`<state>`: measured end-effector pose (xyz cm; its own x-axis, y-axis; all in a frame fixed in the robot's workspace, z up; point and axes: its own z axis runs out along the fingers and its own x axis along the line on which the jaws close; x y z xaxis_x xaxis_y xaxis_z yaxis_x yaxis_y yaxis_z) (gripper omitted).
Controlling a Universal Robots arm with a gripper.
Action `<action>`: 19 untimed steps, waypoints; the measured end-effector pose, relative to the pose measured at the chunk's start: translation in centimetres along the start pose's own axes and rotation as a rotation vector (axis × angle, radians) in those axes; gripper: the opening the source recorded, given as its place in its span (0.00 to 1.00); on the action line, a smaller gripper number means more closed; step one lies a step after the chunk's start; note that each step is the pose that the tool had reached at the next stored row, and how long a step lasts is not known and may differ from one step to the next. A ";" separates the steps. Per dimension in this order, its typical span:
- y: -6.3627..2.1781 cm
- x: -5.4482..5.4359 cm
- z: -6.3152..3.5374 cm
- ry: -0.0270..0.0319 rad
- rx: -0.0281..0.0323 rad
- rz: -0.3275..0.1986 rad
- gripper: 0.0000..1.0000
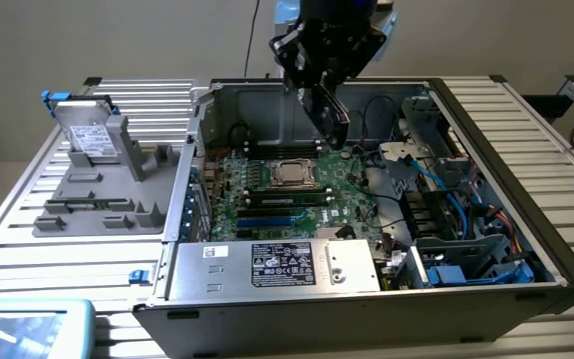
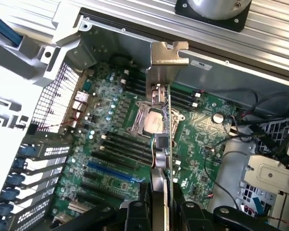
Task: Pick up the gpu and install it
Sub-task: 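Insert the gpu into the slot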
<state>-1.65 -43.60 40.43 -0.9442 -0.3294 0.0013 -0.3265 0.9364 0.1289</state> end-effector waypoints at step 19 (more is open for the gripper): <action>-0.01 0.0 0.10 0.0446 0.0006 -0.343 0.29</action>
<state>-1.65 -43.60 40.32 -0.7768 -0.6297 0.0014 -0.6243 0.7705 0.1289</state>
